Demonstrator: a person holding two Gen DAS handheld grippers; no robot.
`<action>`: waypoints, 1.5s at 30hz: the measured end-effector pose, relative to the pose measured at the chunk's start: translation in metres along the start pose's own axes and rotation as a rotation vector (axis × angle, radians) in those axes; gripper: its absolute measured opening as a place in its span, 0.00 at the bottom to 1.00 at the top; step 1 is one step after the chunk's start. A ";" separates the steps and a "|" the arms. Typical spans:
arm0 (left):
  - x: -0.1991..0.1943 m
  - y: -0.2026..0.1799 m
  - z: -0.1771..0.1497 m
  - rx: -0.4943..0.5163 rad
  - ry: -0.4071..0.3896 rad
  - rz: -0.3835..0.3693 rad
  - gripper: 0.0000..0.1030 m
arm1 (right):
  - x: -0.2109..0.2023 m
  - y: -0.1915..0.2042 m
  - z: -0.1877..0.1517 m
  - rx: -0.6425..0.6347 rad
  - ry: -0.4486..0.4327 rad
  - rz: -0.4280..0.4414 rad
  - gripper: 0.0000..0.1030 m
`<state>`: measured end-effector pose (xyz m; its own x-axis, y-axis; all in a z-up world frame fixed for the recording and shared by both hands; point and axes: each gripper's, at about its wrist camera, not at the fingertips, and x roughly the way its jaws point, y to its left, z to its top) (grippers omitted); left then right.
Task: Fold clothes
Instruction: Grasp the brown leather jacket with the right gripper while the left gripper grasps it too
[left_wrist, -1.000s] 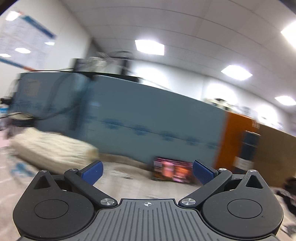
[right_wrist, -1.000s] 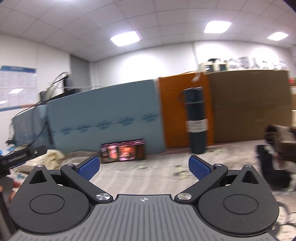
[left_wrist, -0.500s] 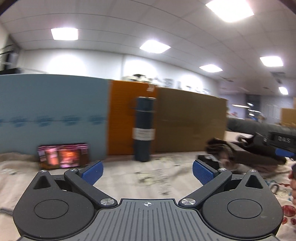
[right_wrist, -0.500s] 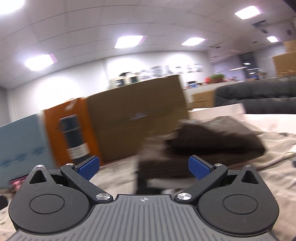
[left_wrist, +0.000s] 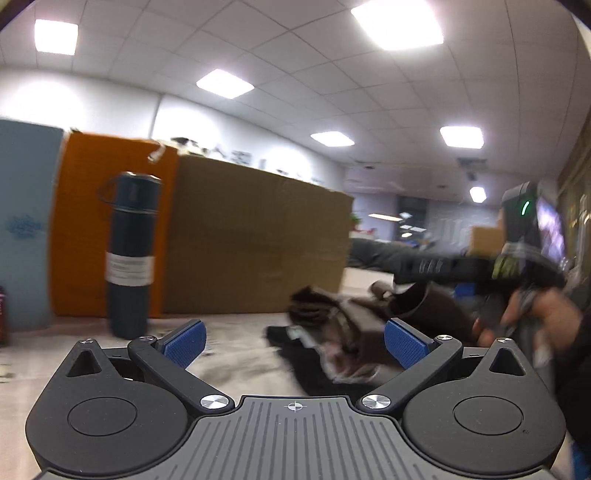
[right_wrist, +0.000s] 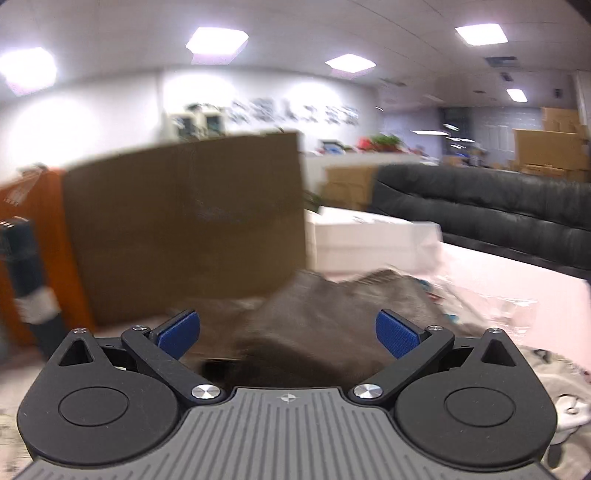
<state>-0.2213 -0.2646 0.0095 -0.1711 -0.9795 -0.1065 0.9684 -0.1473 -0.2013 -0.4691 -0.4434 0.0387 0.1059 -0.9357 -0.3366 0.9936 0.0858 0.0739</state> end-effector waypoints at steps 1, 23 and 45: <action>0.008 0.005 0.006 -0.047 0.009 -0.030 1.00 | 0.003 -0.006 -0.003 -0.008 0.019 -0.020 0.97; 0.270 0.019 0.035 -0.574 0.482 -0.407 1.00 | 0.000 -0.094 -0.036 -0.021 -0.027 -0.011 0.90; 0.082 -0.054 0.074 0.003 -0.049 -0.388 0.00 | -0.074 -0.102 0.010 0.143 -0.272 0.076 0.05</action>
<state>-0.2746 -0.3468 0.0837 -0.5159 -0.8563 0.0240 0.8339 -0.5084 -0.2149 -0.5784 -0.3862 0.0657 0.1459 -0.9873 -0.0632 0.9653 0.1281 0.2274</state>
